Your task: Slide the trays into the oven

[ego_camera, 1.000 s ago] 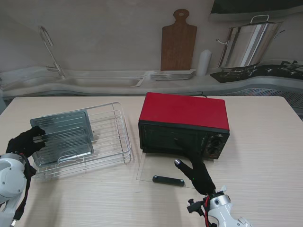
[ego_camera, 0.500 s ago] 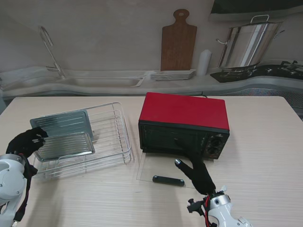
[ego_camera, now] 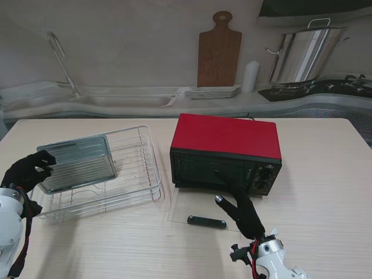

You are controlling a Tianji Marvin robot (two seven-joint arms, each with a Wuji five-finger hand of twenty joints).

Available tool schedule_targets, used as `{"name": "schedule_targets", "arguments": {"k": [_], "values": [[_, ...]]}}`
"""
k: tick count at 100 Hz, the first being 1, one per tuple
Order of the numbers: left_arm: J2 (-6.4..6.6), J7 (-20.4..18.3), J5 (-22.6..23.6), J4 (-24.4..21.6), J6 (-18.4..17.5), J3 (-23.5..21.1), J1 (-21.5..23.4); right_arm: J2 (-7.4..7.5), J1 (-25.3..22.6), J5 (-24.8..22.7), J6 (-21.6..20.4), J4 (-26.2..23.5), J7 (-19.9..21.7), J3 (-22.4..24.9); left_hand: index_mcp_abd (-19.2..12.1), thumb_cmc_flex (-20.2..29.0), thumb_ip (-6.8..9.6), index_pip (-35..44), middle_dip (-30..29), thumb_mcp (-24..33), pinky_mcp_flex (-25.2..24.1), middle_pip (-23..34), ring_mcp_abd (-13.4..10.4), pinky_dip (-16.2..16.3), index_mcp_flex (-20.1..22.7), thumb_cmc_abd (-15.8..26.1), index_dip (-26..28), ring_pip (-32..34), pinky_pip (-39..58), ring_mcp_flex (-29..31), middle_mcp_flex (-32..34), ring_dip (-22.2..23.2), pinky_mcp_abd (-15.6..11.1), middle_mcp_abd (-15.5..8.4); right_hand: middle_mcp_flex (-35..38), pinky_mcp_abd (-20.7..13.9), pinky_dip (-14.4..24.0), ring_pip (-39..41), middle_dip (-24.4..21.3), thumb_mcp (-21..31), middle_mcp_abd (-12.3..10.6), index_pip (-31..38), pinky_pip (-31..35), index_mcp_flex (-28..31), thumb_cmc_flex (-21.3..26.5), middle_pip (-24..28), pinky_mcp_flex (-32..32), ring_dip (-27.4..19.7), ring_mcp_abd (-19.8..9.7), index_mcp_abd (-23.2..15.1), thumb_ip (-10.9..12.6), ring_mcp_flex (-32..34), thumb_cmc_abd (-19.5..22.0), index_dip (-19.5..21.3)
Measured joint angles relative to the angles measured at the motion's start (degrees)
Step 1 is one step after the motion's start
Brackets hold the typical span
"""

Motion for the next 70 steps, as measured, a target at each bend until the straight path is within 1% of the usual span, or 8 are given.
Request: {"name": "schedule_targets", "arguments": {"k": [16, 31, 54, 70], "values": [[-0.03, -0.7, -0.6, -5.1, 0.1, -1.6, 3.0, -0.04, 0.0, 0.1, -0.3, 0.0, -0.2, 0.1, 0.0, 0.0, 0.0, 0.0, 0.0, 0.0, 0.0, 0.3, 0.3, 0.0, 0.0, -0.1, 0.5, 0.6, 0.5, 0.0, 0.0, 0.2, 0.1, 0.1, 0.0, 0.0, 0.0, 0.0, 0.0, 0.0, 0.0, 0.0, 0.0, 0.0, 0.0, 0.0, 0.0, 0.0, 0.0, 0.0, 0.0, 0.0, 0.0, 0.0], [-0.12, -0.5, -0.6, -11.1, 0.5, -2.4, 7.1, -0.09, 0.0, 0.2, -0.6, 0.0, -0.2, 0.3, 0.0, -0.2, 0.0, 0.0, 0.0, 0.6, 0.0, 0.5, 0.4, 0.1, 0.0, -0.5, 1.0, 0.7, 0.5, 0.0, 0.0, 0.3, 0.1, 0.4, 0.0, 0.0, 0.0, 0.0, 0.0, 0.0, 0.0, 0.0, 0.0, 0.0, 0.0, 0.0, 0.0, 0.0, 0.0, 0.0, 0.0, 0.0, -0.1, 0.0], [-0.8, 1.8, -1.9, -18.7, 0.6, -1.8, 13.8, -0.14, 0.0, 0.3, -1.0, 0.1, -0.4, 0.5, 0.0, -0.8, 0.0, 0.0, 0.1, 1.8, 0.0, 1.0, 0.4, 0.1, 0.0, -0.8, 1.9, 1.2, 0.6, 0.0, 0.0, 0.5, 0.2, 0.5, 0.0, 0.0, 0.0, 0.0, 0.0, 0.0, 0.0, 0.0, 0.1, 0.0, 0.0, 0.0, 0.0, 0.0, 0.0, 0.0, 0.0, 0.0, -0.1, 0.0], [-1.07, 3.0, -2.1, -22.3, -1.6, -0.2, 17.7, -0.18, -0.8, 0.3, -0.8, -0.7, -0.4, 1.3, 0.2, -0.8, 0.0, 0.0, 0.5, 1.9, -0.1, 1.0, 0.5, 0.2, 0.0, -0.8, 1.9, 1.2, 0.6, 0.0, 0.0, 0.6, 0.6, 0.5, 0.0, 0.0, 0.0, 0.0, 0.0, 0.0, 0.0, 0.0, 0.1, 0.0, 0.0, 0.0, 0.0, 0.0, 0.0, 0.0, 0.0, 0.0, -0.1, 0.0]]}}
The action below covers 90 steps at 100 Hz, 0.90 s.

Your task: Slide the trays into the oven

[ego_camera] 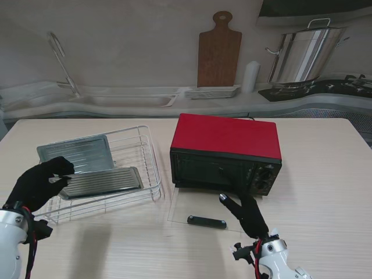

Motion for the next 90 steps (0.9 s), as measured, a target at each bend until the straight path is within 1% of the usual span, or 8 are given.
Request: {"name": "schedule_targets", "arguments": {"k": [28, 53, 65, 71, 75, 76, 87, 90], "values": [[-0.04, 0.1, 0.1, -4.0, -2.6, 3.9, 3.0, 0.04, -0.4, 0.0, 0.2, -0.4, 0.2, 0.1, 0.1, 0.0, 0.0, 0.0, 0.5, 0.5, 0.0, 0.0, 0.5, 0.0, 0.0, -0.4, 0.5, 0.1, 0.0, 0.0, 0.0, 0.3, 0.1, 0.2, 0.0, 0.0, 0.0, 0.0, 0.0, 3.1, 0.0, 0.0, 0.6, 0.0, 0.3, 0.7, 0.1, 0.0, 0.0, 0.0, -0.1, 0.0, -1.9, 0.0], [0.56, -1.3, 0.2, -5.0, -5.9, 8.4, 2.4, 0.12, 0.1, -0.5, 0.8, 0.0, 0.4, -0.6, 0.1, -0.1, 0.0, 0.0, 0.8, 0.5, 0.2, 0.1, 0.5, 0.4, 0.0, -0.5, 0.5, 0.8, 0.6, 0.0, 0.0, 0.4, 0.2, 0.3, 0.0, 0.6, 1.4, 1.3, 0.2, 4.1, 0.0, 0.7, 2.8, 0.0, 0.3, 2.1, 1.2, 0.0, 0.0, 0.0, -0.1, 0.0, -3.3, 0.0], [0.9, -1.4, 1.2, -5.0, -6.1, 11.3, 1.6, 0.16, 0.4, -0.9, 0.8, 0.4, 0.6, -0.9, 0.1, -0.8, 0.0, 0.0, 0.8, 2.2, 0.4, 0.6, 0.6, 0.6, 0.0, -1.1, 1.1, 1.0, 0.7, 0.2, 0.0, 0.4, 0.8, 0.4, 0.0, 2.5, 3.0, 2.4, 0.9, 4.1, 0.0, 0.9, 5.4, 0.0, 0.3, 3.5, 2.4, 0.7, 0.8, 0.7, -0.1, 0.1, -4.6, 0.0], [0.97, -1.7, 1.9, -5.0, -6.3, 12.0, 1.2, 0.23, 0.4, -1.3, 0.5, 0.6, 0.9, -1.0, 0.1, -0.8, 0.0, 0.0, 0.8, 2.3, 0.5, 0.7, 0.6, 0.6, 0.0, -1.1, 1.3, 1.0, 0.7, 0.2, 0.0, 0.4, 0.8, 0.5, -0.6, 3.4, 4.1, 4.2, 1.5, 4.1, 0.0, 1.4, 7.1, -0.9, 0.2, 5.6, 3.3, 1.6, 1.9, 1.9, -2.0, 0.1, -5.4, 0.1], [1.02, -1.9, 2.0, -5.0, -6.5, 12.4, 0.9, 0.32, 0.4, -1.7, 0.1, 0.8, 1.3, -1.0, 0.3, -0.8, 0.0, 0.0, 0.8, 2.3, 0.5, 0.8, 0.7, 0.6, 0.0, -1.2, 1.3, 1.0, 0.7, 0.2, 0.0, 0.4, 0.8, 0.6, -0.6, 3.9, 4.7, 5.0, 1.8, 4.1, 0.0, 1.4, 8.2, -1.5, 0.2, 5.9, 3.8, 2.2, 2.3, 2.0, -2.2, 0.1, -6.2, 0.7], [1.04, -2.0, 2.0, -5.0, -6.6, 12.5, 0.8, 0.35, 0.4, -1.9, 0.0, 0.8, 1.4, -1.0, 0.3, -0.8, 0.0, 0.0, 0.8, 2.3, 0.6, 0.8, 0.7, 0.6, 0.0, -1.2, 1.3, 1.0, 0.7, 0.2, 0.0, 0.4, 0.8, 0.6, -0.6, 3.9, 5.0, 5.0, 1.9, 4.0, 0.0, 1.1, 8.5, -1.5, 0.2, 6.3, 3.9, 2.3, 2.5, 2.3, -2.8, 0.1, -6.3, 0.9], [1.33, -3.0, 1.3, -4.5, -7.5, 13.9, -0.9, 0.74, 0.3, -3.6, -1.5, 1.0, 2.4, -0.9, 0.3, -1.3, 0.0, 0.0, 0.8, 3.0, 0.8, 1.0, 0.7, 0.6, 0.0, -1.3, 1.4, 1.0, 0.8, 0.7, 0.0, 0.4, 0.9, 0.6, -0.6, 4.2, 5.8, 7.0, 2.4, 3.9, 0.1, 1.1, 10.0, -1.5, 0.0, 8.1, 4.9, 3.1, 2.9, 2.7, -2.8, 0.3, -7.6, 1.9], [1.41, -3.2, 1.1, -4.2, -7.7, 14.4, -1.4, 0.83, 0.3, -4.0, -1.9, 1.0, 2.5, -0.9, 0.3, -1.3, 0.0, 0.0, 0.8, 3.0, 0.8, 1.0, 0.7, 0.6, 0.0, -1.4, 1.4, 1.0, 0.8, 0.7, 0.0, 0.4, 0.9, 0.6, -0.6, 4.2, 5.8, 7.0, 2.5, 3.9, 0.1, 1.1, 10.3, -1.5, 0.0, 8.4, 5.2, 3.2, 3.1, 2.8, -3.5, 0.3, -8.0, 2.0]]}}
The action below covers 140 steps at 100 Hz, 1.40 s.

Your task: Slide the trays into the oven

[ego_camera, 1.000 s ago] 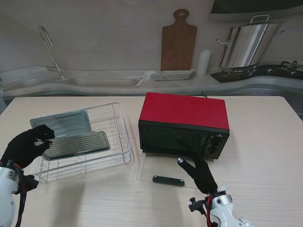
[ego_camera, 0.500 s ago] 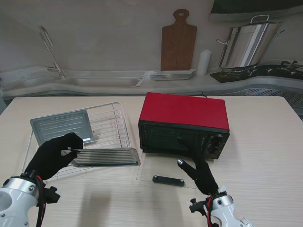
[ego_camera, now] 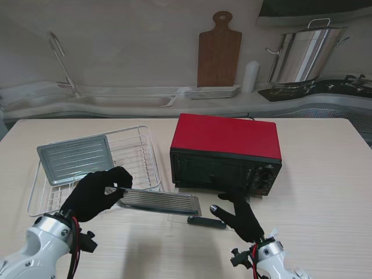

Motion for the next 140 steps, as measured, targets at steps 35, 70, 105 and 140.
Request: {"name": "schedule_targets", "arguments": {"k": [35, 70, 105, 140], "values": [[0.89, -3.1, -1.9, 3.8, -1.5, 3.5, -5.4, 0.42, -0.2, -0.7, -1.7, 0.7, 0.4, -0.5, 0.5, -0.1, 0.0, 0.0, 0.8, 1.1, 0.1, 0.3, 0.5, 0.0, 0.0, -0.4, 0.5, 1.2, 0.0, 0.0, 0.0, 0.0, 0.2, 0.8, 0.0, 0.4, 1.5, 1.9, 0.3, 1.8, 0.5, 0.3, 1.8, 0.4, 0.0, 2.0, 1.8, 0.8, 1.0, 0.5, -1.3, 2.5, -2.4, 2.0], [0.95, -3.3, -1.1, 5.1, -1.7, 4.5, -7.2, 0.51, -0.7, -0.8, -2.7, 0.8, 0.7, -0.6, 0.5, -0.2, 0.0, 0.0, 0.8, 1.1, 0.2, 0.4, 0.5, 0.0, 0.0, -0.5, 0.5, 1.3, 0.5, 0.1, 0.0, 0.0, 0.5, 0.8, 1.7, 0.5, 2.7, 2.6, 0.6, 8.5, 0.7, 1.4, 2.5, 1.8, 4.8, 2.4, 3.0, 1.5, 1.1, 0.5, -0.9, 4.1, -3.4, 4.9], [0.91, -2.6, -3.5, 5.8, -2.3, 5.4, -8.2, 0.58, -0.3, -1.8, -3.6, 1.3, 0.2, -1.4, 0.5, -0.2, 0.0, 0.0, 0.8, 1.1, 0.3, 0.5, 0.5, 0.0, 0.0, -0.6, 0.5, 1.4, 0.6, 0.1, 0.0, 0.0, 0.5, 0.8, 5.3, 1.2, 4.4, 7.0, 2.5, 8.4, 1.4, 4.2, 5.7, 5.5, 4.8, 6.2, 6.7, 3.8, 3.0, 0.6, -2.2, 7.1, -8.8, 8.0], [1.1, -3.5, -5.8, 8.7, -2.9, 9.4, -13.4, -0.12, 0.6, -2.0, -5.7, 2.9, -3.5, -3.1, 0.5, -0.3, 0.0, 0.0, 0.8, 1.1, 0.3, 0.5, 0.5, 0.0, 0.0, -0.6, 0.5, 1.4, 0.6, 0.1, 0.0, 0.1, 0.6, 0.8, 21.8, 2.9, 6.4, 11.9, 4.1, 12.0, 2.8, 7.7, 10.9, 23.1, 8.3, 8.9, 16.3, 6.0, 5.4, -0.8, -5.1, 20.4, -13.1, 11.6]]}}
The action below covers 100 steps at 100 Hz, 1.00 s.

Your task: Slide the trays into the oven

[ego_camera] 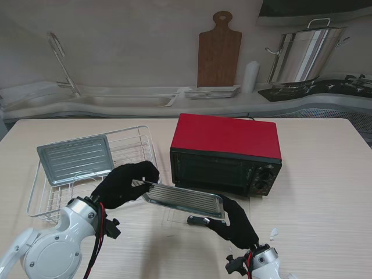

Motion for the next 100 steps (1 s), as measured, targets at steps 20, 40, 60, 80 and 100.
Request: {"name": "schedule_targets", "arguments": {"k": [20, 40, 60, 80, 100], "values": [[0.3, -1.6, -0.3, 1.3, -0.1, 1.8, -2.6, -0.65, 0.3, 0.0, -0.7, 0.6, -2.0, -0.6, 0.0, -0.3, 0.0, 0.0, 0.0, 0.4, 0.0, 0.0, 0.0, 0.0, 0.0, 0.0, 0.0, 0.0, 0.0, 0.0, 0.0, 0.0, 0.0, 0.0, 8.6, 0.7, 0.5, 1.5, 0.0, 0.3, 0.1, 6.5, 2.0, 5.3, 8.9, -1.5, 5.3, 0.0, 1.3, -1.8, -6.5, 7.1, -0.8, -3.7], [0.43, -2.3, -0.4, 1.7, -0.2, 2.5, -3.4, -1.04, 0.4, 2.9, -2.2, 0.7, -2.5, -1.2, 0.0, -0.5, 0.0, 0.0, 0.0, 0.6, 0.0, 0.5, 0.0, 0.0, 0.0, -0.1, 0.6, 0.0, 0.0, 0.0, 0.0, 0.0, 0.0, 0.0, 19.6, 2.8, 0.7, 4.9, -0.1, 0.3, 1.5, 13.2, 6.3, 11.6, 17.4, -4.8, 12.3, 0.9, 4.0, -2.6, -9.4, 15.5, -1.0, -7.6], [0.44, -2.4, 0.4, 1.7, -0.2, 2.5, -3.4, -1.06, 0.2, 5.5, -2.6, 0.3, -0.8, -1.2, 0.0, -0.5, 0.0, 0.0, 0.0, 0.6, 0.0, 0.5, -0.1, 0.0, 0.0, -0.1, 1.0, 0.0, 0.0, 0.0, 0.1, 0.0, 0.0, 0.0, 22.5, 5.7, 3.5, 14.4, 1.9, 2.5, 3.8, 9.2, 14.3, 14.4, 19.4, -0.6, 16.6, 3.8, 8.2, 0.7, -9.6, 19.3, -4.2, -0.7], [0.44, -2.2, 0.3, 1.6, -0.2, 2.5, -3.4, -0.66, -0.4, 9.6, -2.1, -0.8, 2.3, -1.1, 0.0, -0.5, 0.0, -1.0, -0.8, -0.1, -0.1, -2.2, -0.2, 0.0, 0.0, -0.1, -4.5, 0.1, 0.0, 0.0, 1.6, -3.6, 0.0, 0.0, 22.5, 8.1, 6.5, 23.8, 4.6, 3.2, 5.5, 8.7, 20.7, 15.0, 19.6, 2.8, 19.5, 5.2, 10.8, 2.1, -9.6, 21.3, -6.7, 5.4], [0.48, -2.9, 0.2, 1.4, -0.9, 2.0, -3.2, -0.66, -0.8, 10.1, -1.0, -1.4, 1.5, -1.2, 2.5, -0.7, -0.01, -8.1, -7.0, -0.1, -2.4, -14.5, -0.6, -0.8, 0.2, 0.3, -22.4, -7.8, -3.0, -1.6, 1.7, -10.5, 0.0, 0.2, 23.2, 9.3, 7.1, 26.5, 7.4, 4.5, 6.3, 8.5, 22.8, 15.7, 19.6, 6.1, 22.1, 5.3, 11.3, 2.7, -9.6, 24.2, -7.0, 8.2]]}}
